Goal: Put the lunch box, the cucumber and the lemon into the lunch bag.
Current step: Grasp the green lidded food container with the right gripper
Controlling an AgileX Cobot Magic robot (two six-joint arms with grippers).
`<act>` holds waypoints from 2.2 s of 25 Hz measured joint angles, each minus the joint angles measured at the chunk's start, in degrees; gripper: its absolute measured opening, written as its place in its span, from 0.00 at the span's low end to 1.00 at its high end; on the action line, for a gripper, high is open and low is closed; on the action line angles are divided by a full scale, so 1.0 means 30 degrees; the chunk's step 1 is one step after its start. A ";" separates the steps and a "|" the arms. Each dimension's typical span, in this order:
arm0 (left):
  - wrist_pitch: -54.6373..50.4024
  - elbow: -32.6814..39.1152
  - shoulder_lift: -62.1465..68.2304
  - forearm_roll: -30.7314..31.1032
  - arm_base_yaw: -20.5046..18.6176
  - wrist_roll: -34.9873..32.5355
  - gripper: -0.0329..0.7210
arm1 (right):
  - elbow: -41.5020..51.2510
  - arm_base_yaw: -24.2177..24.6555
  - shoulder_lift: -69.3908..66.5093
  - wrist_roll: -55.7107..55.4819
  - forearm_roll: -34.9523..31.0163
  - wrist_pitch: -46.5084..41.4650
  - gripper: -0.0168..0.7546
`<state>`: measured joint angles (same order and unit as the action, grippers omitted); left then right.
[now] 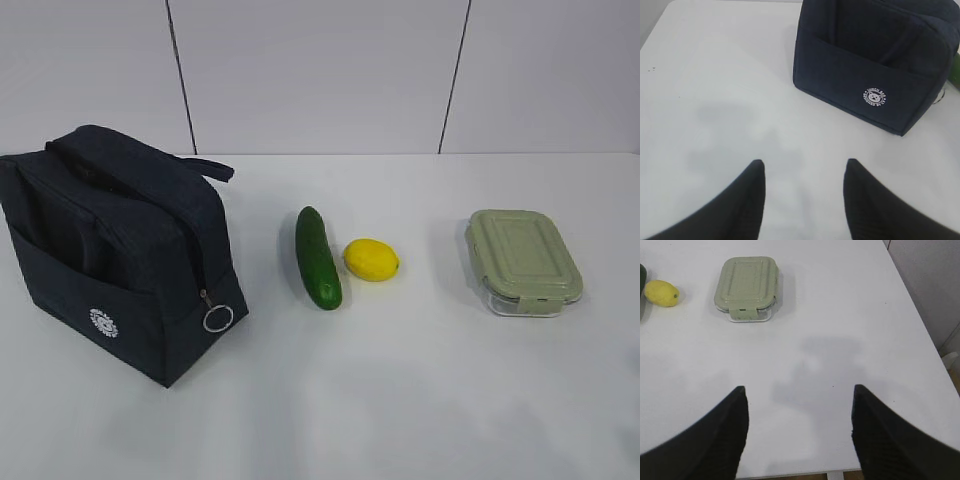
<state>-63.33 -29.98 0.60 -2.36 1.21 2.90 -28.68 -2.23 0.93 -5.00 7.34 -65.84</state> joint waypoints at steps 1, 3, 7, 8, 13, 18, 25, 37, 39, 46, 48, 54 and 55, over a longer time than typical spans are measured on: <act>0.0000 0.0000 0.0000 0.0000 0.0000 0.0000 0.53 | 0.0000 0.0000 0.0000 0.0000 0.0000 0.0000 0.67; 0.0000 0.0000 0.0000 0.0000 0.0000 0.0000 0.53 | 0.0000 0.0000 0.0000 0.0000 0.0000 0.0000 0.67; 0.0000 0.0000 0.0000 0.0000 0.0000 0.0000 0.53 | -0.0035 0.0000 0.0000 0.0000 0.0178 0.0000 0.67; 0.0000 0.0000 0.0000 0.0000 0.0000 0.0000 0.53 | -0.0175 0.0000 0.0000 0.0000 0.0343 0.0000 0.67; 0.0000 0.0000 0.0000 0.0000 0.0000 0.0000 0.53 | -0.1505 0.0000 -0.2647 -0.0032 0.1280 0.0000 0.68; 0.0000 0.0000 0.0000 0.0000 0.0000 0.0000 0.53 | -0.3614 0.0000 -0.6774 -0.0032 0.1354 0.0893 0.68; 0.0000 0.0000 0.0000 0.0000 0.0000 0.0000 0.53 | -0.4714 -0.0798 -1.1281 0.0649 -0.0333 0.3406 0.68; 0.0000 0.0000 0.0000 0.0000 0.0558 0.0000 0.53 | -0.6596 -0.1953 -1.4262 0.0685 -0.0144 0.4725 0.68; 0.0000 0.0000 0.0000 0.0000 0.0845 0.0000 0.53 | -0.6767 -0.2525 -1.4459 0.0685 -0.0421 0.4862 0.68; 0.0000 0.0000 0.0000 0.0000 0.1887 0.0000 0.53 | -0.6802 -0.6809 -1.5216 0.0685 -0.0914 0.4084 0.68; 0.0000 0.0000 0.0000 0.0000 0.2021 0.0000 0.53 | -0.6802 -0.7514 -1.5216 0.0713 -0.0942 0.3637 0.68; 0.0000 0.0000 0.0000 0.0000 0.2021 0.0000 0.53 | -0.7306 -0.7431 -1.5216 -0.0426 0.1098 0.3511 0.68; 0.0000 0.0000 0.0000 0.0000 0.2021 0.0000 0.53 | -0.7469 -0.7349 -1.5216 -0.0912 0.1454 0.3545 0.68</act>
<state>-63.33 -29.98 0.60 -2.36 7.27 2.90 -51.09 -24.28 -44.72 -7.74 11.70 -55.21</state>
